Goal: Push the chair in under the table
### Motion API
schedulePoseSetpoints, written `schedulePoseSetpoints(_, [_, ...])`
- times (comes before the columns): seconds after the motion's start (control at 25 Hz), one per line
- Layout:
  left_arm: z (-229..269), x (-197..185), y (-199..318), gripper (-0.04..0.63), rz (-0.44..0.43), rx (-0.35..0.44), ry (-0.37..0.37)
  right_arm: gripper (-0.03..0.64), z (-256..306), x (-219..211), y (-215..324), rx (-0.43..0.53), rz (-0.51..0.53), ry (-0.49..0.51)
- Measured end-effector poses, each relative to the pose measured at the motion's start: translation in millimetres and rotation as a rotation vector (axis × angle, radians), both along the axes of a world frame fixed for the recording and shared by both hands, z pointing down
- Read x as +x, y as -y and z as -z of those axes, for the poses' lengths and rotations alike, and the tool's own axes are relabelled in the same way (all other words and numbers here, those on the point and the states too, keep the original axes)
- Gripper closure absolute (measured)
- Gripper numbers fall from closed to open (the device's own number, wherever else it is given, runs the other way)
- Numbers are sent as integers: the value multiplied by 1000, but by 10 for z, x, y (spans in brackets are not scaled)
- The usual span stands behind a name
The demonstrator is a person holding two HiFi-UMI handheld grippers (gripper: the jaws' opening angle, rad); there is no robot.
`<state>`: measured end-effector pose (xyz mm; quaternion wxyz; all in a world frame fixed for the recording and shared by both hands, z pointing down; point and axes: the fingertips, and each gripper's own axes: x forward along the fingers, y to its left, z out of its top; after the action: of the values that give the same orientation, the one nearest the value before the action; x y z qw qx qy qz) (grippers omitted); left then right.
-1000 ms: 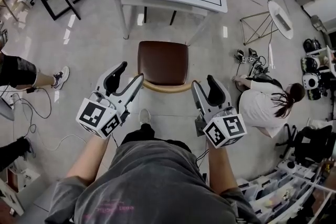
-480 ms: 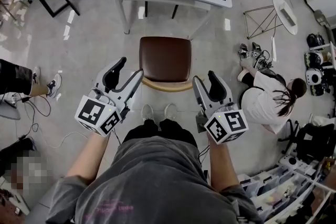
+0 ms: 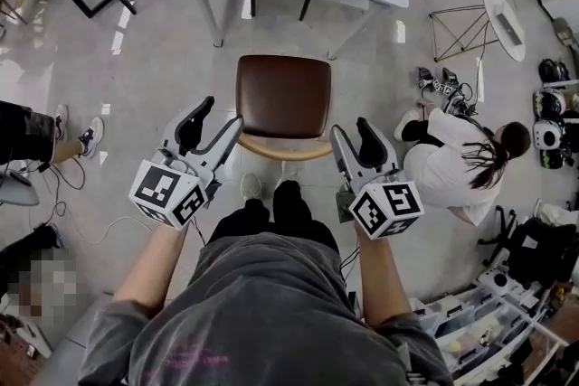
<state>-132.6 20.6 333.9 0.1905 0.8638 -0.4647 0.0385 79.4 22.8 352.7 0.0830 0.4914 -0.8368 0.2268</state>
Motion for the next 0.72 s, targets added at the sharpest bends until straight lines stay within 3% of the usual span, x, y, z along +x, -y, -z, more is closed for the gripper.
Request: schedulePoseSetpoints(0.72, [-1467, 95, 481, 356, 43, -279, 117, 408, -1457, 492, 599, -265, -5, -86])
